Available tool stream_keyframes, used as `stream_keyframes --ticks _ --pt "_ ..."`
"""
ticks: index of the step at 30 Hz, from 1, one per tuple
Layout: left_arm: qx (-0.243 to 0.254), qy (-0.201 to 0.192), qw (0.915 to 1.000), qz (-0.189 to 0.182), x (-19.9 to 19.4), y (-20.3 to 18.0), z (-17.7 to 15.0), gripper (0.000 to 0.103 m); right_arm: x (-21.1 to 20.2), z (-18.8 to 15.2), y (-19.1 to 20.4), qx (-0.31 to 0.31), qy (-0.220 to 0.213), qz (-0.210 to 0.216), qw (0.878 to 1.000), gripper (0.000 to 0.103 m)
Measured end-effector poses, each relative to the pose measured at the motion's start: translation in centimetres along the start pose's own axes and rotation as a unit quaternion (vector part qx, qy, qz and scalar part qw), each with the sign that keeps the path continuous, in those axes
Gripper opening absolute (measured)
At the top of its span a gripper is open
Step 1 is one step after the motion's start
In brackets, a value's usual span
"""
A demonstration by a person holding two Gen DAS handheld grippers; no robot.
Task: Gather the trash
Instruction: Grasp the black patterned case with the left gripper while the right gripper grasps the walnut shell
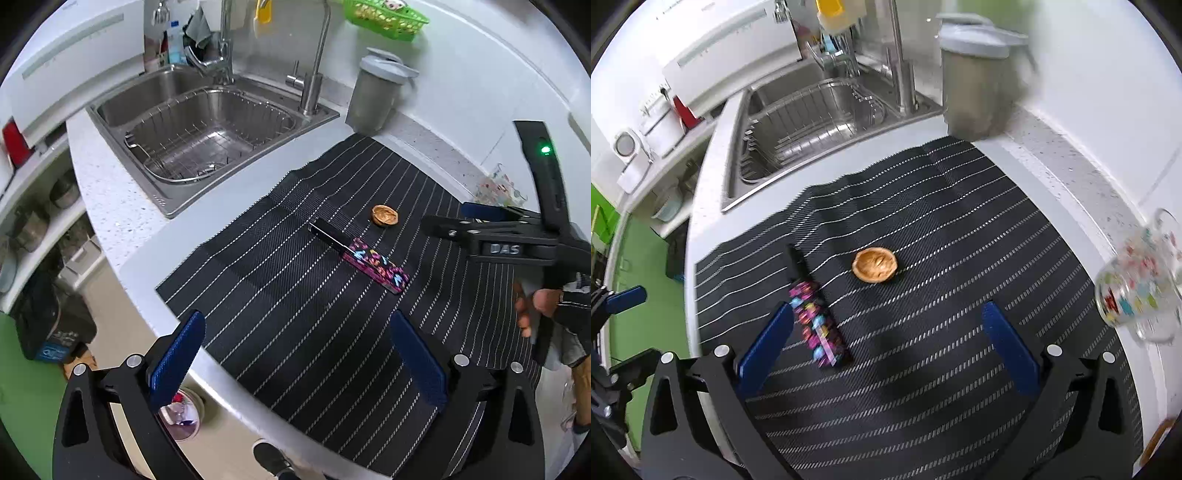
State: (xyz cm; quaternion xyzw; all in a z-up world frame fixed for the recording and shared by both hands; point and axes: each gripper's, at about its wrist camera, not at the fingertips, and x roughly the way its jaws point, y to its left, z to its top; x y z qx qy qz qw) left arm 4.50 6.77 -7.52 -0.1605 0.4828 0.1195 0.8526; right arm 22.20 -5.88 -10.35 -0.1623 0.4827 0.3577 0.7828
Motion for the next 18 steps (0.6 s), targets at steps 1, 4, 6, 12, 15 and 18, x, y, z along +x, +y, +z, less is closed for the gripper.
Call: stream_keyframes --ticks 1,4,6,12,15,18 --pt "-0.003 0.002 1.0 -0.002 0.5 0.1 0.3 0.096 0.7 0.3 -0.1 0.0 0.004 0.0 1.0 0.1" --pt "-0.007 0.005 1.0 -0.004 1.6 0.3 0.8 0.096 2.8 1.1 -0.2 -0.002 0.014 0.001 1.0 0.1" --pt "-0.011 0.007 0.9999 -0.004 2.2 0.5 1.1 0.096 3.9 1.4 -0.2 -0.002 0.023 0.005 1.0 0.094" --pt "-0.019 0.018 0.9996 -0.01 3.7 1.1 1.6 0.096 6.2 1.7 0.1 -0.007 0.04 0.015 0.999 0.078" --pt "-0.02 0.021 0.9995 -0.012 4.2 1.2 1.7 0.096 6.7 1.6 0.4 -0.012 0.044 0.02 0.999 0.064" --pt "-0.02 0.022 0.9995 -0.013 4.4 1.2 1.8 0.096 6.8 1.7 0.5 -0.009 0.044 0.031 0.999 0.05"
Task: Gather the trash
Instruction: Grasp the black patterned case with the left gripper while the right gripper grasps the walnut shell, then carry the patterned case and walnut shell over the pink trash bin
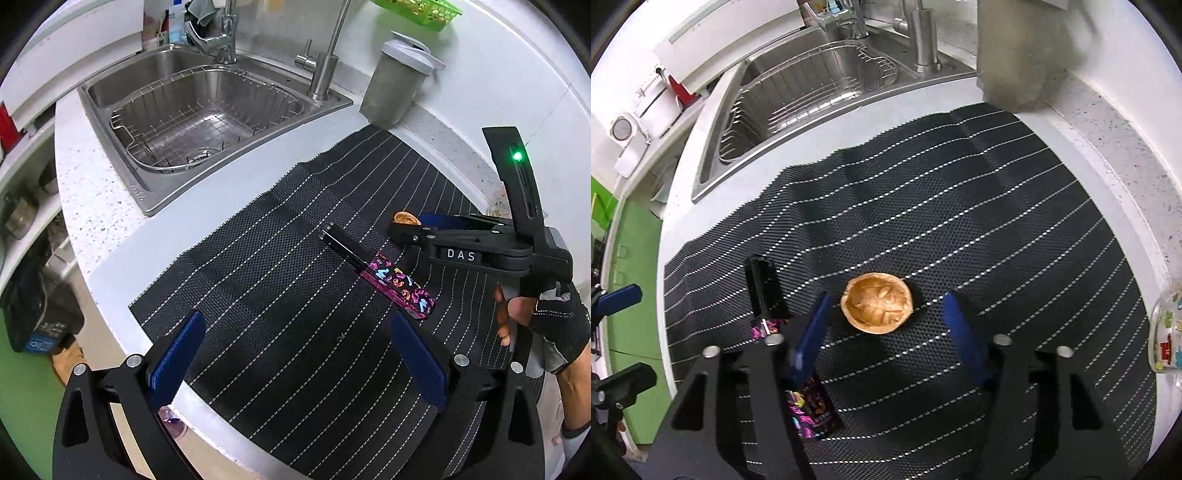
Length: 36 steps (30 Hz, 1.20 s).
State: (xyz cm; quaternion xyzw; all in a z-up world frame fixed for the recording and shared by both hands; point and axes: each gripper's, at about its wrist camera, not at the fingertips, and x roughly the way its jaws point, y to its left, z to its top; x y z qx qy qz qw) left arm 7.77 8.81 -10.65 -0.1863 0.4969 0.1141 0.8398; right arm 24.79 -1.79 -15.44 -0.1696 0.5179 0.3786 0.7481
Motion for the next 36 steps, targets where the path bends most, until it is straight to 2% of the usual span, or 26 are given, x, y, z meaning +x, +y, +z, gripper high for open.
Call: stream_keyframes --ticks 2,8,14,24,25,26,28,29,33,36 --pt "0.0 0.001 1.0 0.0 0.1 0.0 0.1 0.096 0.0 0.1 0.0 0.0 0.0 -0.002 1.0 0.037" --pt "0.004 0.003 1.0 -0.003 0.4 -1.4 0.5 0.096 -1.2 -0.4 -0.6 0.008 -0.007 -0.002 1.0 0.037" --pt "-0.008 0.004 1.0 0.0 1.2 -4.4 1.3 0.096 -3.6 -1.5 -2.5 0.022 -0.023 -0.012 0.999 0.037" --pt "-0.072 0.015 0.9973 0.002 4.2 -7.6 2.7 0.094 -6.4 -4.5 -6.4 0.048 -0.039 -0.009 0.998 0.037" --pt "-0.08 0.017 0.9967 0.006 4.7 -7.7 2.7 0.087 -6.6 -4.7 -6.7 0.05 -0.04 -0.008 0.998 0.037" --pt "-0.087 0.021 0.9959 0.012 5.1 -7.6 2.7 0.075 -6.7 -4.9 -6.9 0.052 -0.041 -0.006 0.998 0.037" --pt "-0.099 0.029 0.9943 0.025 6.0 -7.5 2.6 0.063 -7.0 -5.3 -7.4 0.054 -0.043 -0.004 0.998 0.037" --pt "-0.103 0.033 0.9937 0.031 6.4 -7.4 2.6 0.052 -7.1 -5.4 -7.5 0.055 -0.044 -0.002 0.998 0.037" --pt "-0.1 0.042 0.993 0.047 7.0 -7.3 2.1 0.035 -7.4 -5.5 -8.0 0.055 -0.049 0.005 0.997 0.037" --pt "-0.093 0.04 0.9933 0.056 7.1 -7.3 1.9 0.033 -7.5 -5.5 -7.9 0.053 -0.05 0.012 0.997 0.037"
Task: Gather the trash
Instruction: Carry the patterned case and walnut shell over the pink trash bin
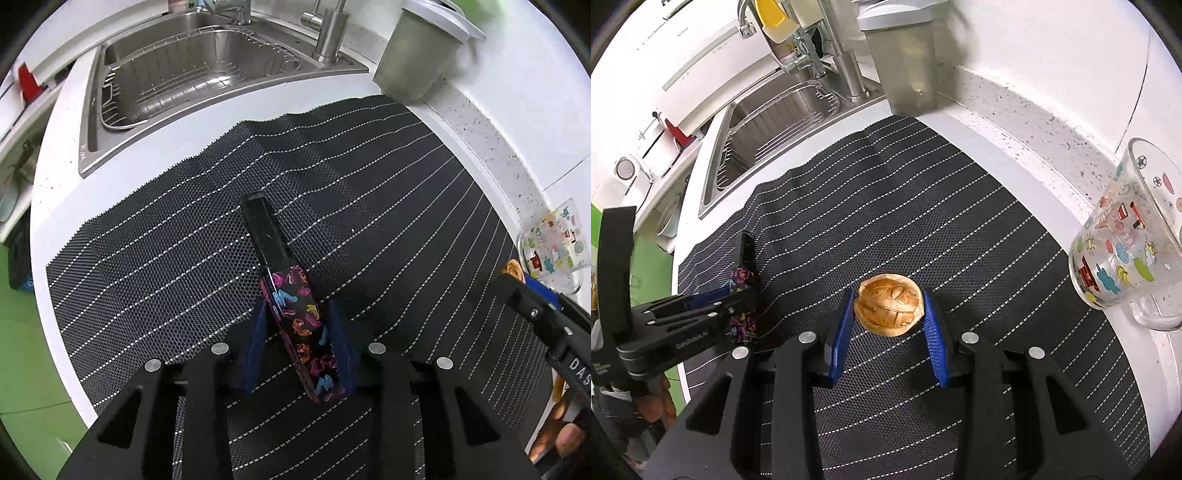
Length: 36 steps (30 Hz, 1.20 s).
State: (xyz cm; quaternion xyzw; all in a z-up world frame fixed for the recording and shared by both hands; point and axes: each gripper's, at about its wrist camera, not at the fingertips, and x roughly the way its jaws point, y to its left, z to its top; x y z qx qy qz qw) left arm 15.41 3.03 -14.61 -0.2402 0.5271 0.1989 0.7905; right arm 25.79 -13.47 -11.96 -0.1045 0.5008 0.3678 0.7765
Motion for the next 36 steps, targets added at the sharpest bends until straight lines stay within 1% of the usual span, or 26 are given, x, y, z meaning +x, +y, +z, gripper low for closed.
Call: stream_keyframes --ticks 4,6,8,12,17,23,26,31,32,36 --pt "0.013 -0.005 0.9999 0.001 -0.2 0.1 -0.2 0.03 0.0 0.2 0.5 -0.007 -0.002 0.009 1.0 0.037" --pt "0.028 -0.01 0.9996 0.002 -0.5 0.1 -0.4 0.027 -0.1 0.2 0.7 -0.011 -0.004 0.011 1.0 0.037" --pt "0.036 -0.014 0.9992 -0.002 -0.9 0.0 -0.6 0.024 -0.3 0.2 1.0 -0.012 -0.005 0.014 1.0 0.037" --pt "0.054 -0.027 0.9981 -0.015 -2.5 -0.1 -1.1 0.024 -1.5 0.1 1.7 -0.022 -0.011 0.016 1.0 0.037" --pt "0.071 -0.053 0.9957 -0.026 -6.1 0.0 -1.9 0.024 -3.7 -0.4 3.4 -0.042 -0.019 0.019 0.999 0.037" --pt "0.078 -0.087 0.9927 -0.031 -11.2 1.6 -4.2 0.024 -6.9 -1.6 7.3 -0.08 -0.033 0.034 0.996 0.037" --pt "0.07 -0.104 0.9916 -0.03 -14.0 3.4 -6.1 0.024 -8.3 -2.7 10.6 -0.112 -0.038 0.05 0.992 0.037" --pt "0.041 -0.127 0.9909 -0.016 -18.3 8.3 -9.8 0.024 -9.4 -4.6 16.9 -0.16 -0.036 0.083 0.983 0.037" --pt "0.032 -0.131 0.9908 -0.012 -19.0 9.5 -10.6 0.024 -9.5 -4.8 18.0 -0.167 -0.036 0.088 0.981 0.037" --pt "-0.013 -0.142 0.9897 0.017 -21.9 15.5 -14.6 0.024 -9.2 -6.7 24.5 -0.206 -0.027 0.121 0.971 0.037"
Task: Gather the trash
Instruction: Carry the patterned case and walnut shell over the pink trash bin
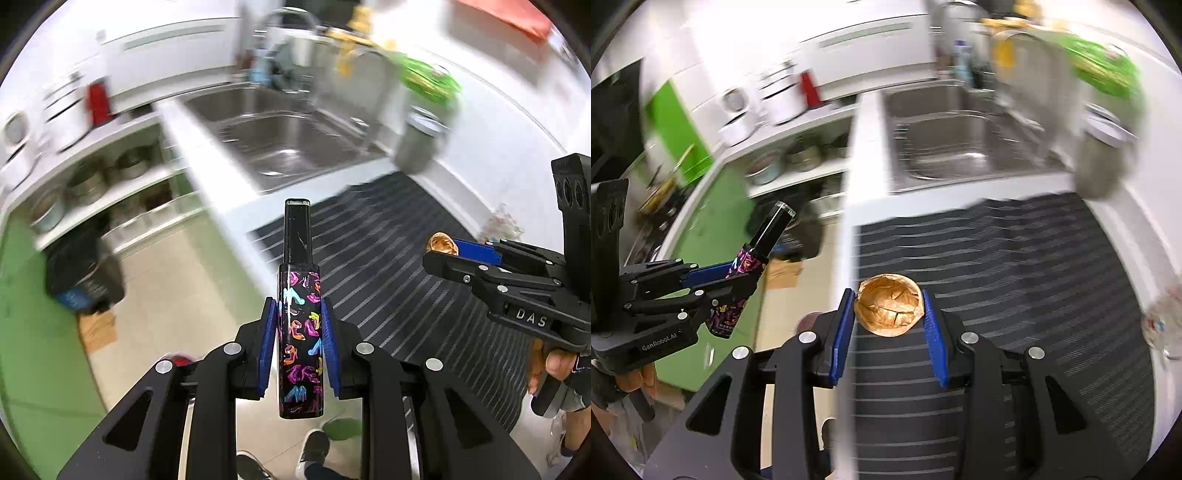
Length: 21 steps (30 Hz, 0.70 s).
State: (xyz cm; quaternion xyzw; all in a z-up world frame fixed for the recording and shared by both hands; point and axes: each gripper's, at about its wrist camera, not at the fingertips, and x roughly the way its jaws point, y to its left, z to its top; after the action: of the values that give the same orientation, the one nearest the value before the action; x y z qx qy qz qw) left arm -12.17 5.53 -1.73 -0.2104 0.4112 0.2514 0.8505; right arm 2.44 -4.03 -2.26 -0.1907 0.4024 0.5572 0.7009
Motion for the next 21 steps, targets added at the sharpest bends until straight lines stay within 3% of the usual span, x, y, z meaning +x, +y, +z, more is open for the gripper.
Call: stream_keyframes --ticks 7,12,16,21 --pt "-0.07 0.001 0.9966 0.043 -3.8 10.8 -5.8 0.024 6.0 0.2 11.6 -0.053 0.033 0.052 0.997 0.036" --pt "-0.106 0.012 0.9926 0.059 -4.2 17.4 -9.0 0.024 11.1 -0.1 18.1 -0.073 0.06 0.071 0.993 0.037" --pt "-0.13 0.03 0.9893 0.058 -1.4 21.9 -11.1 0.024 16.3 -0.6 21.0 -0.078 0.085 0.077 0.99 0.036" --pt "-0.154 0.05 0.9853 0.056 6.7 26.6 -15.5 0.024 26.4 -3.1 22.1 -0.086 0.113 0.082 0.986 0.036"
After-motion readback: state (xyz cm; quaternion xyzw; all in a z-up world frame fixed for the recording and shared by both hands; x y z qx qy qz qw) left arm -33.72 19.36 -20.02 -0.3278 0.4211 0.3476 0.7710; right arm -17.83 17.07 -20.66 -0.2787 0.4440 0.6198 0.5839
